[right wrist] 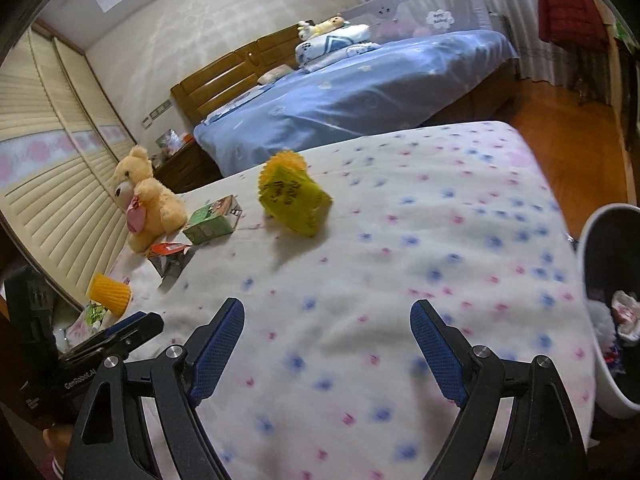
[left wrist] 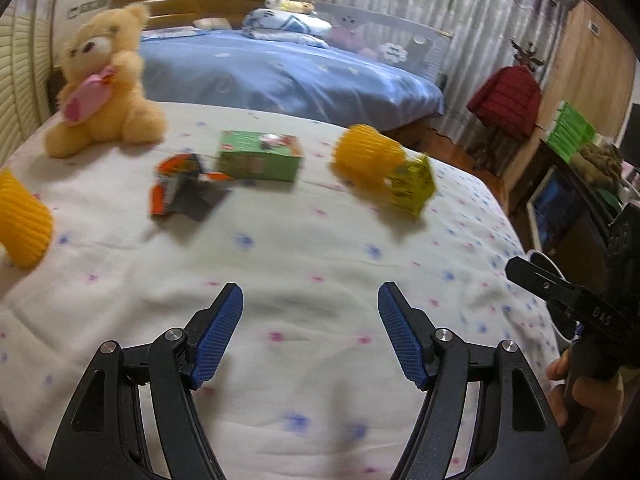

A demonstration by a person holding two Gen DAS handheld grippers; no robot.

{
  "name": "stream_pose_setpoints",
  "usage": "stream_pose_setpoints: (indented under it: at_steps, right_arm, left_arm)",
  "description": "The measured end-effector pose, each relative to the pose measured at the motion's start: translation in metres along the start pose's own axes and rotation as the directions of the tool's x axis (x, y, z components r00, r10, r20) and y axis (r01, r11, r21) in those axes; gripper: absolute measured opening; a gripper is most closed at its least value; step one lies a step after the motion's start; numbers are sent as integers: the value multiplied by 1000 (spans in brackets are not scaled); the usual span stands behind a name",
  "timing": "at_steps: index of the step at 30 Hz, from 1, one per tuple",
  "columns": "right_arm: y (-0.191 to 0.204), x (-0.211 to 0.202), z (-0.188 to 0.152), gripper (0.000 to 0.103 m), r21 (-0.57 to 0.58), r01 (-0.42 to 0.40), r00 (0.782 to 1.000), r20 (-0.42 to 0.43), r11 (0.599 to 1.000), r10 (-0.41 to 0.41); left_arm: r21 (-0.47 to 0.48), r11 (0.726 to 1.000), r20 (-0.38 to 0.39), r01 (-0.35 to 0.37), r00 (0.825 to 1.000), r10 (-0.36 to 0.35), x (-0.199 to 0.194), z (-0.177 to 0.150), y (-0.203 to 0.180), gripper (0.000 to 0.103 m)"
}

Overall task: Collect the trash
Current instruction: 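Move both open tools back toward the trash on the bed, then grasp the yellow printed packet with the right tool while the left tool grasps the orange wrapper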

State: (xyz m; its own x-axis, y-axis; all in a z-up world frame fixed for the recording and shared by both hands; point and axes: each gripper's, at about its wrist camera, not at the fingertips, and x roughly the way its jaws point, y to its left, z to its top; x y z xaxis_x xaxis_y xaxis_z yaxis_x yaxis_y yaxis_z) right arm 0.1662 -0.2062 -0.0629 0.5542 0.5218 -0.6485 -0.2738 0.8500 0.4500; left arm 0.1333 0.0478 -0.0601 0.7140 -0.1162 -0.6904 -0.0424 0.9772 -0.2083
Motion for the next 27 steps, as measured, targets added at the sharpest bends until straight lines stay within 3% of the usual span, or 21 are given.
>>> stream_pose_setpoints:
  at_steps: [5,12,23,25,27]
  right_arm:
    - [16,22,8,87,-36,-5,1000,-15,999,5]
    - [32,50,17,87,-67,-13,999,-40,998,10]
    - [36,90,47,87,-85,13,999,-33,996,-15]
    - [36,98,52,87,-92,21,999,-34,996,-24]
    - [37,104,55,87,-97,24,999,-37,995,-28]
  left_arm:
    - [-36,997,-1,-61,998,61,4,4,30,77]
    - [-66,991,-26,-118,993,116,20,17,65,77]
    - [-70,985,-26,-159,987,158,49,51,100,77]
    - [-67,983,-21,-168,986,167,54,56,105,75]
    - [-65,984,-26,-167,986,165,60,60,109,62]
